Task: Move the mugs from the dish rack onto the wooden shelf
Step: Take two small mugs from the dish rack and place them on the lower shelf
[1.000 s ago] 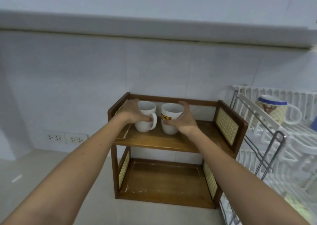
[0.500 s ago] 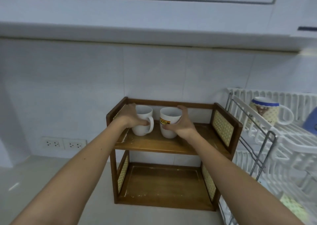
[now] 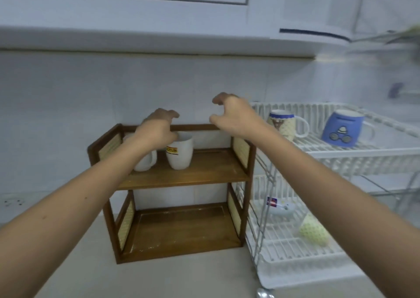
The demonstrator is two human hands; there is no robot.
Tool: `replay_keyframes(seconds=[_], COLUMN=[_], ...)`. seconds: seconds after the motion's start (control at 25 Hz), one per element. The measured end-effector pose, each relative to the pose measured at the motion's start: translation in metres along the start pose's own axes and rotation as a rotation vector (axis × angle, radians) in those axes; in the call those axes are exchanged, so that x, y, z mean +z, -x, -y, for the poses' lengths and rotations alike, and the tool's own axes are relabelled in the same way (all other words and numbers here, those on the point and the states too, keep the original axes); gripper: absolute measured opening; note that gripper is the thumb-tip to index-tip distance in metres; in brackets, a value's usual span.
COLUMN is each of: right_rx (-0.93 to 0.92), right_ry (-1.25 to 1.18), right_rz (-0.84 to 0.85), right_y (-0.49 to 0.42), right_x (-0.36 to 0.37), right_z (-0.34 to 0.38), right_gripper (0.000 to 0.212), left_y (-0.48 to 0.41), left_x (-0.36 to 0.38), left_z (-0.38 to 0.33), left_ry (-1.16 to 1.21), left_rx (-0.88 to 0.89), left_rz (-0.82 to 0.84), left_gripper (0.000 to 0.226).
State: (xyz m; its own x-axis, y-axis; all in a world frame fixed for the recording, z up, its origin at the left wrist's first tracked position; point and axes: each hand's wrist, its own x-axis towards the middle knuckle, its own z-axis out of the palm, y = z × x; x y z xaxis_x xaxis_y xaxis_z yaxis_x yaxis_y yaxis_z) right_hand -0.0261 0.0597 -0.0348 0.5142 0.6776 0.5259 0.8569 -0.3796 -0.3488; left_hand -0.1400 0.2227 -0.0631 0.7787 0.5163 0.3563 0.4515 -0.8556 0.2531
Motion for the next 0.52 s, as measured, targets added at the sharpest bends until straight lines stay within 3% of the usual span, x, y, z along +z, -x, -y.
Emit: replay_keyframes(seconds=[0.2,0.36,0.44,0.52], right_rx=[0.047,0.204,0.212,0.129], right_ry=[0.216,0.410,0.611,0.908], right_rz=[-0.043,0.061,0.234,0.445], right_y=[0.020,0.026,0.029,0.030], right_x=[-0.080,-0.128,-0.143,-0.151], right_z=[-0.066,-0.149,-0.184,-0.211], right_gripper=[0.042,0.038,0.041,0.045], left_y=[0.004,-0.012,-0.028,-0.048], left_x=[0.004,0.013,0.020,0.031], left_z=[-0.103,-0.175,-0.208,-0.238], left_ry=[0.087,0.002,-0.206,-0.571], left_rx=[0.368,0.679,0.845,0.960], left_rz=[-0.153,-0.115,-0.084,-0.066], left_gripper=[0.041,0.034,0.034,0.042])
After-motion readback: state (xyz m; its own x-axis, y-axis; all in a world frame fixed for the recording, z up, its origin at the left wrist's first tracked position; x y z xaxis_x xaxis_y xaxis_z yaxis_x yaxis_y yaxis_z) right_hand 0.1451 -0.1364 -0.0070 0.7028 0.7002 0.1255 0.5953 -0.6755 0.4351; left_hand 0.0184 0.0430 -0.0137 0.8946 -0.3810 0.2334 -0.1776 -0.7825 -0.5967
